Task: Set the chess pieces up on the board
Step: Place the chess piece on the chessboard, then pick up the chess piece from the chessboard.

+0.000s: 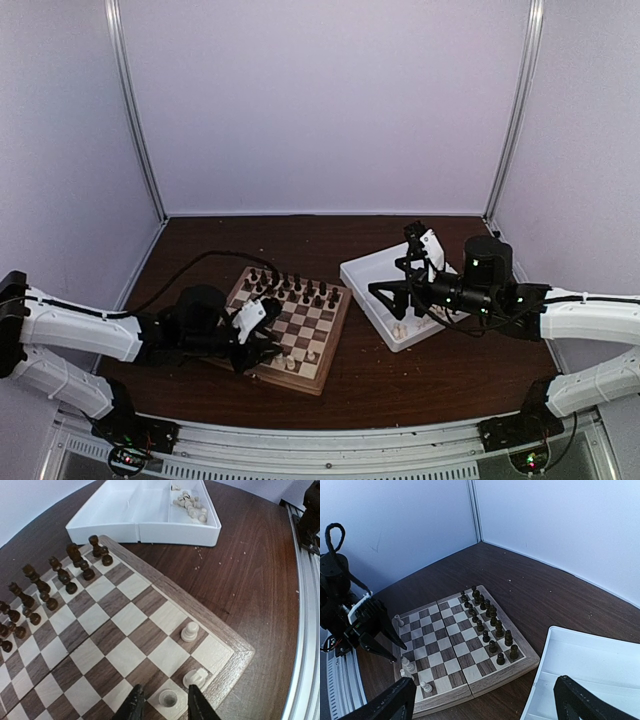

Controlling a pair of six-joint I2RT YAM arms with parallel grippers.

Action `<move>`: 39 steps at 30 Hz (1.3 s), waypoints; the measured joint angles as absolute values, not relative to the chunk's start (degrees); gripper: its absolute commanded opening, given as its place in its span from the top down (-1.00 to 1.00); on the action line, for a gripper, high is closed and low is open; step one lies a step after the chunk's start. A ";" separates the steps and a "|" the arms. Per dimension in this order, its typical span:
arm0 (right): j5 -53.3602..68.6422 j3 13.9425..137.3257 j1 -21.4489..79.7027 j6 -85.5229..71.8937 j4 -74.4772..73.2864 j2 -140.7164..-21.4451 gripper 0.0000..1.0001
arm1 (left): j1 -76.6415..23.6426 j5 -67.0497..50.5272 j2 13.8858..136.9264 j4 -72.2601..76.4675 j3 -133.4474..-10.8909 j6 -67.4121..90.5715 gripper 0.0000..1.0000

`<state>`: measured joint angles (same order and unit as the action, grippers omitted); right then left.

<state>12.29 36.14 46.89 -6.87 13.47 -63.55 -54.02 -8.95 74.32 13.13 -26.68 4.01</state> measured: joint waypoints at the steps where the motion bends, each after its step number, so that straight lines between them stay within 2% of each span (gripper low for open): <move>1: 12.40 36.14 46.89 -6.87 13.50 -63.55 -1.00 | -54.02 -8.43 72.79 12.53 -26.68 4.25 0.31; 6: 12.75 36.14 46.89 -6.87 13.50 -63.55 -1.00 | -54.02 -1.23 63.40 8.67 -26.68 7.22 0.03; 11: 12.99 36.14 46.89 -6.87 13.50 -63.55 -1.00 | -52.51 10.00 54.06 -0.43 -26.65 15.90 -0.14; 16: 13.06 36.14 46.89 -6.92 13.50 -63.55 -1.00 | -43.92 12.29 49.32 -15.92 -27.94 28.01 -0.62; 20: 13.13 36.14 46.89 -7.14 13.54 -63.64 -1.00 | -41.23 11.46 51.29 -28.03 -32.53 33.71 -0.51; 26: 13.45 36.14 46.89 -7.55 13.50 -63.70 -1.00 | -41.23 9.50 58.63 -37.74 -39.05 36.58 -0.29; 31: 13.54 36.14 46.89 -7.94 13.52 -63.68 -1.00 | -41.17 8.54 63.55 -41.08 -40.84 36.88 -0.21; 39: 13.76 36.12 46.89 -8.03 13.54 -63.61 -1.00 | -40.53 7.64 69.80 -41.45 -42.59 36.84 0.18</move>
<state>13.76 36.12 46.89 -8.03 13.54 -63.61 -40.53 7.64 69.80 -41.45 -42.59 36.84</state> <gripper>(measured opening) 0.997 0.471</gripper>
